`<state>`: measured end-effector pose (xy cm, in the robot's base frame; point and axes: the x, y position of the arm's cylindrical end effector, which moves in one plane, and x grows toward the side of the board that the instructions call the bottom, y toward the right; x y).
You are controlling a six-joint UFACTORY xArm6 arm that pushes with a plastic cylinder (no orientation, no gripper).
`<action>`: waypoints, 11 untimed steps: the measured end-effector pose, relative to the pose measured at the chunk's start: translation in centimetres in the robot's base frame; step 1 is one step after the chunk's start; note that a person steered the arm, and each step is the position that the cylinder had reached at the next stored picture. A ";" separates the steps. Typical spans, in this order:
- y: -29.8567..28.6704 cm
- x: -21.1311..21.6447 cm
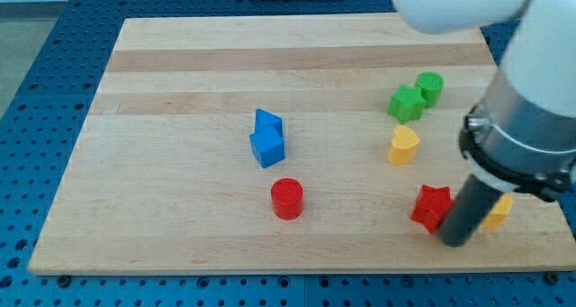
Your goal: Slide the red star towards the center
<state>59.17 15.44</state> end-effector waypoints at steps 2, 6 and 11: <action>-1.7 -1.5; 2.2 -5.7; -5.3 -1.4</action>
